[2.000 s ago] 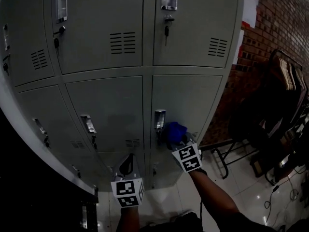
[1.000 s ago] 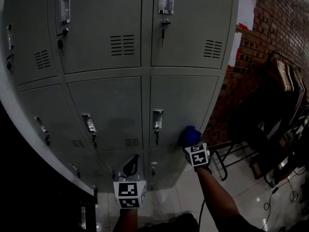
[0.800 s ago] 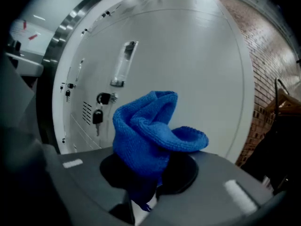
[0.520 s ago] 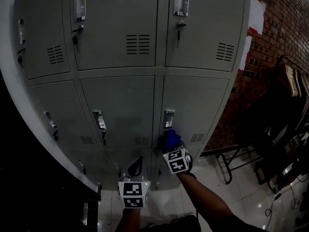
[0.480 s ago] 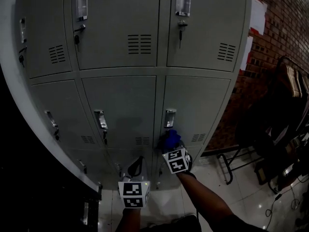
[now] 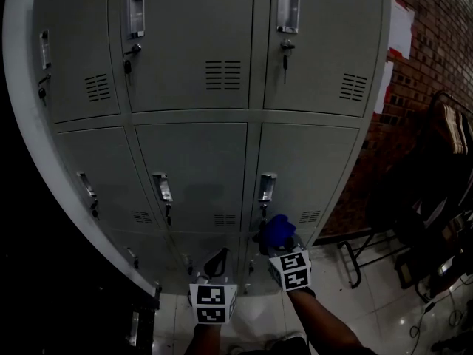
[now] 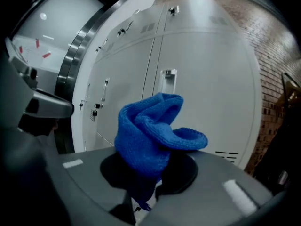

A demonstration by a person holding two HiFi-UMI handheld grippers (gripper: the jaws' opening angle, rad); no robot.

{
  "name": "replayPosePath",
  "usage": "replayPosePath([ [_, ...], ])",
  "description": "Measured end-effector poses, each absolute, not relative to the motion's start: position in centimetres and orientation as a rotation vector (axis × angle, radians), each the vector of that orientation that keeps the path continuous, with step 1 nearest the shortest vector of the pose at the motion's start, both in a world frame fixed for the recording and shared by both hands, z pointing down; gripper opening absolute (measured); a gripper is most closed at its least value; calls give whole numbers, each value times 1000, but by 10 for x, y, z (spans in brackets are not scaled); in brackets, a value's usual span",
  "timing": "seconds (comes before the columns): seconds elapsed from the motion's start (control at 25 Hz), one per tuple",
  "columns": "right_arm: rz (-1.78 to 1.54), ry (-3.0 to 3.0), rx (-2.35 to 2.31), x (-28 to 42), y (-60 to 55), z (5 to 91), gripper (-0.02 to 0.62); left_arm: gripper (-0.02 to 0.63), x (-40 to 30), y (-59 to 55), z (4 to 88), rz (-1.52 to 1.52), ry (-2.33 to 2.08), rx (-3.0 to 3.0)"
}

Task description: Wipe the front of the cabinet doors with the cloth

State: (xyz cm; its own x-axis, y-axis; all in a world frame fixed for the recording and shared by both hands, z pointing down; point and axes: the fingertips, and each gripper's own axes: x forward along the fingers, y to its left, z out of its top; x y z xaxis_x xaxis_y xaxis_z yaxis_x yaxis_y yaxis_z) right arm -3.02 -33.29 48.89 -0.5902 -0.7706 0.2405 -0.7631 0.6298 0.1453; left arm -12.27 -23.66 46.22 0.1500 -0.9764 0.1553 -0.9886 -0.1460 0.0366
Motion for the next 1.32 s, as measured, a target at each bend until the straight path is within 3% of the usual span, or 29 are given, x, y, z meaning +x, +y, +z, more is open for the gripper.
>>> replayPosePath([
  [0.48,-95,-2653,1473,66,-241,441,81,14,-102,-227,439,128,-2001,2364],
  [1.32,-132,-2643,1458,65,-237,442,81,14,-76,-222,434,130,-1961,2419],
])
